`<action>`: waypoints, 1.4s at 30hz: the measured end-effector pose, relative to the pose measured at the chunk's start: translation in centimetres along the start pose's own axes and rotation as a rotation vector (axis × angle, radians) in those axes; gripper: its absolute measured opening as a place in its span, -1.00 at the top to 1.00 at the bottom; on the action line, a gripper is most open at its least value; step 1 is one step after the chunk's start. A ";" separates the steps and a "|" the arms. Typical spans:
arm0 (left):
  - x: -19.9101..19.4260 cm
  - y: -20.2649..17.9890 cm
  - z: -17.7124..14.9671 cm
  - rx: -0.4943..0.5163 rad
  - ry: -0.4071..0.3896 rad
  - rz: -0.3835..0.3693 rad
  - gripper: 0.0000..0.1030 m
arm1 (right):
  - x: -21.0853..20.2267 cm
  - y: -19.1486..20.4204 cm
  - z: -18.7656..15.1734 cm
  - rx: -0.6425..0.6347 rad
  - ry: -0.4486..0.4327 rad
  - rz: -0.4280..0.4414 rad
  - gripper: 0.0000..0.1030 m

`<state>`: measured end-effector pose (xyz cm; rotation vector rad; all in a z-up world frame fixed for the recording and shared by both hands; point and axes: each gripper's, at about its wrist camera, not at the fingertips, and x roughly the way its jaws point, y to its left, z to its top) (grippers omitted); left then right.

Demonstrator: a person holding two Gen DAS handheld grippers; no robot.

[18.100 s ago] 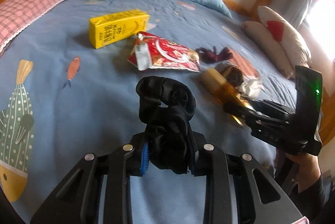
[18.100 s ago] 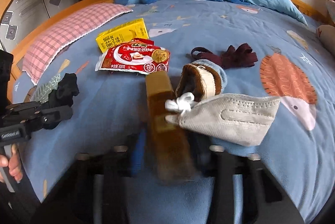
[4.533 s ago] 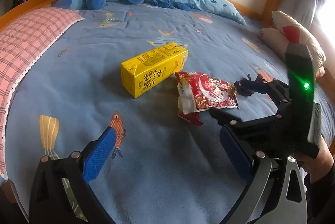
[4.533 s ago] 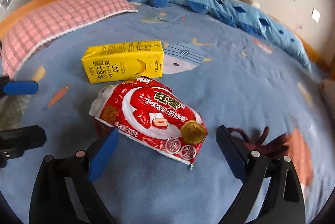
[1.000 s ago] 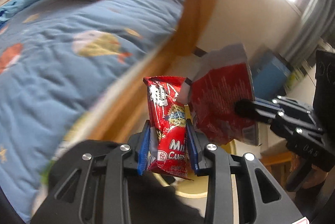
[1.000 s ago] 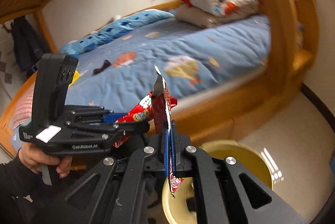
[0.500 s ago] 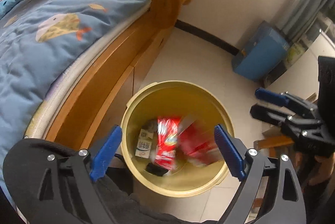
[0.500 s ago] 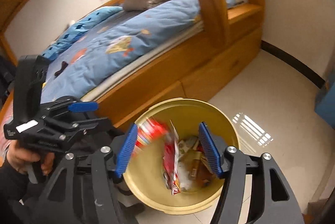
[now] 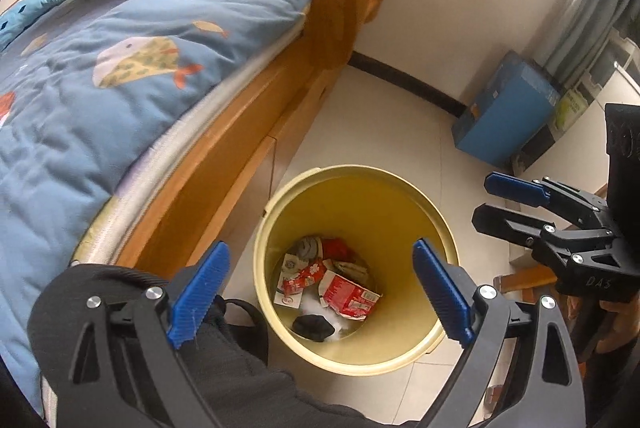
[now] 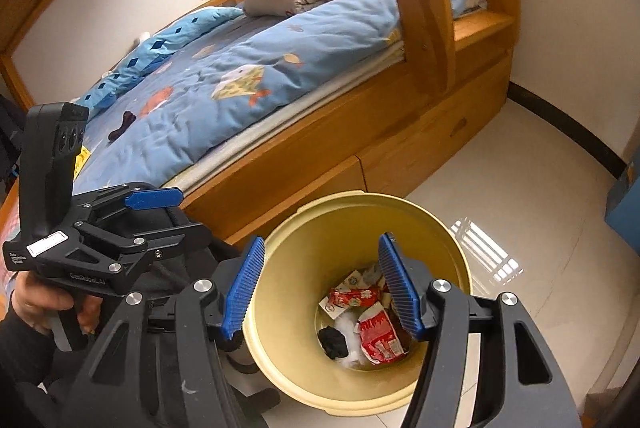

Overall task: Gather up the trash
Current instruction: 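Move both open tools back over the bed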

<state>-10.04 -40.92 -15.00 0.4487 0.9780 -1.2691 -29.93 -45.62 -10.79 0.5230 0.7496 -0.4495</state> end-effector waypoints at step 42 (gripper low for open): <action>-25.6 30.6 -10.8 -0.496 -0.401 0.653 -0.91 | 13.3 37.9 11.9 -0.471 -0.188 0.362 -0.84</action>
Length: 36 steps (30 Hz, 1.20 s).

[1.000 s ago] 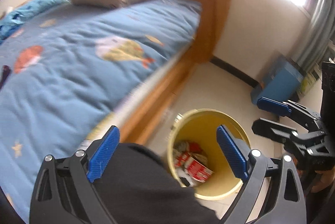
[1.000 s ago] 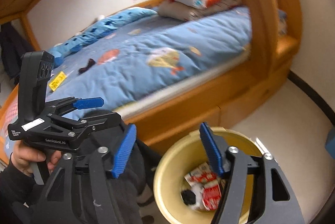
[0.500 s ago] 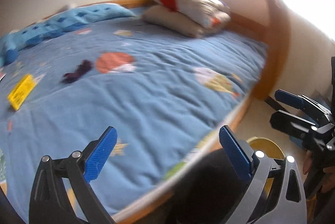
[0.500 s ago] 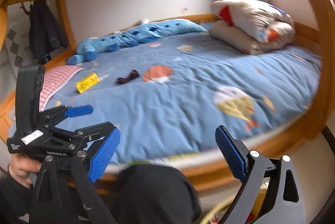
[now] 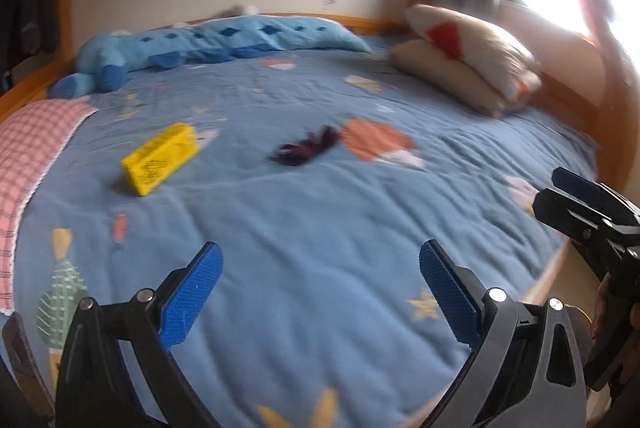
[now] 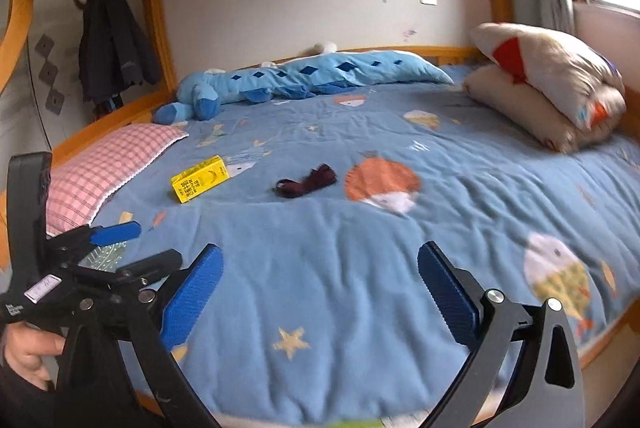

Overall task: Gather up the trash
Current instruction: 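Move both open tools back over the bed, then grasp the yellow juice carton with the left tool while the right tool grasps the dark red cloth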

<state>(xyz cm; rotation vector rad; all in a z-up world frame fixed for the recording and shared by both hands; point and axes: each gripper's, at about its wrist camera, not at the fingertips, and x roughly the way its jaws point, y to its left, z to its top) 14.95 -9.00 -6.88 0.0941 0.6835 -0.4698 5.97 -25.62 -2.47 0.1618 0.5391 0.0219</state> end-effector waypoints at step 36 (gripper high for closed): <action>18.2 22.8 7.7 -0.063 0.122 0.088 -0.90 | 24.2 7.3 3.7 0.058 0.210 0.002 -0.84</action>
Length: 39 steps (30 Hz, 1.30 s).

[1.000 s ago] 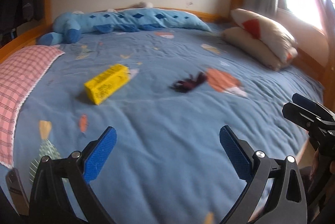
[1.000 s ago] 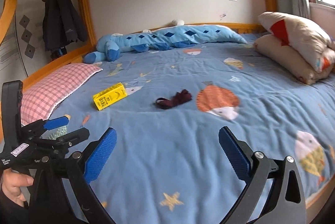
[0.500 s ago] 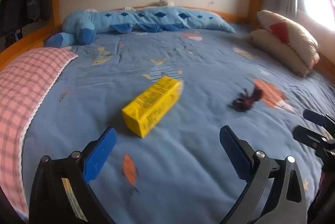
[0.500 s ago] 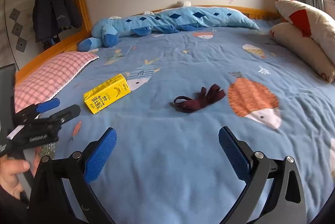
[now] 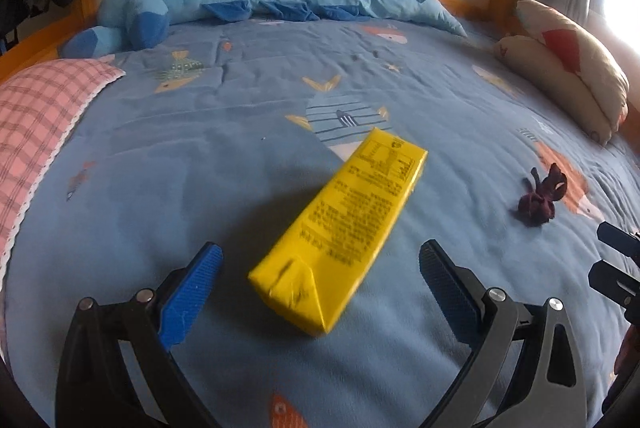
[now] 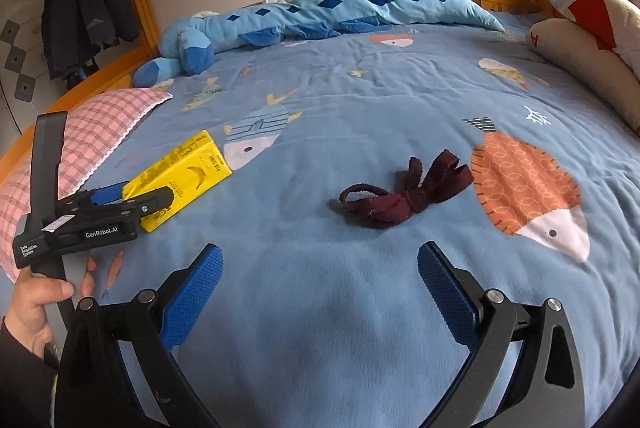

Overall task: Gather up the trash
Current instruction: 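Grasp the yellow juice carton with the left tool while the right tool grasps the dark red cloth, then carry carton and cloth over the yellow bucket and open both tools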

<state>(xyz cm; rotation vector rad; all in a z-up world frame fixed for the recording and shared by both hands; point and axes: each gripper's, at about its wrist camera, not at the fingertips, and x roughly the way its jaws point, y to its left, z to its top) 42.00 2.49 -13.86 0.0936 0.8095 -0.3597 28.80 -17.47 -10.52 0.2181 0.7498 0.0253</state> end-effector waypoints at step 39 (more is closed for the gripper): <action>1.3 -9.0 -1.3 -0.017 0.088 -0.200 0.24 | 6.4 -7.8 2.8 0.226 0.163 0.032 0.55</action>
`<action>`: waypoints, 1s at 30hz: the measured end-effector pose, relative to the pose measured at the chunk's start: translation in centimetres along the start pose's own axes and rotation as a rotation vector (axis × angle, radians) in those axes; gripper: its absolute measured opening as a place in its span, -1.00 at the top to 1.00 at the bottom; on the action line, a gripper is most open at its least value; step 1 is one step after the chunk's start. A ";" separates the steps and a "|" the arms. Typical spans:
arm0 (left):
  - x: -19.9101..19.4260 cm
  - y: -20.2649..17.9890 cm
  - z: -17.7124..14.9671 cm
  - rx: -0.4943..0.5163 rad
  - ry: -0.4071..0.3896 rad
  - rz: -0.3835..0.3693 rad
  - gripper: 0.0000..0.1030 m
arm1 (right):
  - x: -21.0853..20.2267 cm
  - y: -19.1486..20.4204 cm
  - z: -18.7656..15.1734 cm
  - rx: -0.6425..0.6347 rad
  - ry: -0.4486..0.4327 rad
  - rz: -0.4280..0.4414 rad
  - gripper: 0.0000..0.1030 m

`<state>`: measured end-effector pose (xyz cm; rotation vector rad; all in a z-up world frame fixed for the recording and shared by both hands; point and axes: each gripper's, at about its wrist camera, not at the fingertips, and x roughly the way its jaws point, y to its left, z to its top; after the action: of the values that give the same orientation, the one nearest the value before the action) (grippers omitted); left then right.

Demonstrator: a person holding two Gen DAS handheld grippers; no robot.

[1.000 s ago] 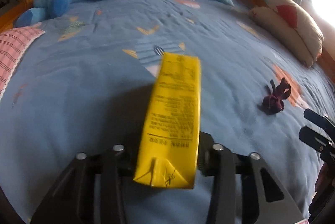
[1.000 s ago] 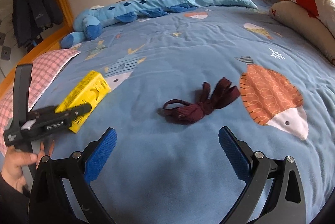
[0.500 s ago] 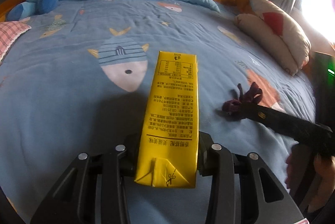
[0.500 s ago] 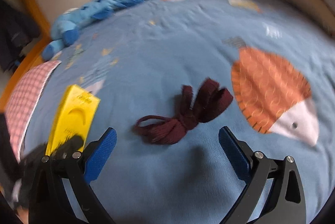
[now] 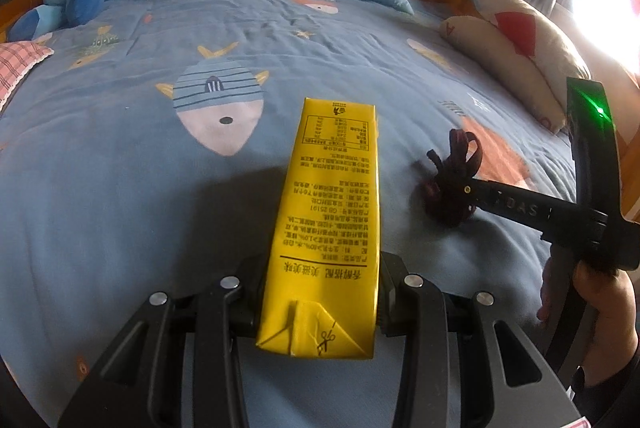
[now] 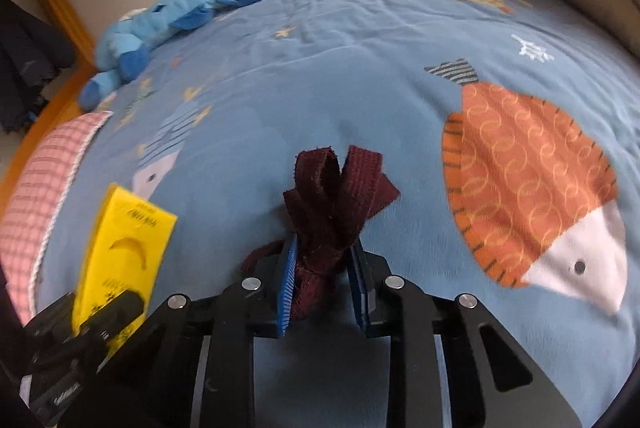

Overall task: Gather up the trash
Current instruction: 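Carry carton and cloth over the yellow bucket and open both tools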

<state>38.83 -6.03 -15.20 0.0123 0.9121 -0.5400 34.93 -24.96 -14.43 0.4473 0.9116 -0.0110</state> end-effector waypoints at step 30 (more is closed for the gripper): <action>-13.2 -27.3 -15.6 0.312 0.054 -0.300 0.24 | -30.1 -12.8 -20.9 0.099 -0.127 0.050 0.55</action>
<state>8.48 -20.25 -9.15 0.1750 0.8793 -0.9614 -2.11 -34.06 -7.16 0.5549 0.7775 -0.0384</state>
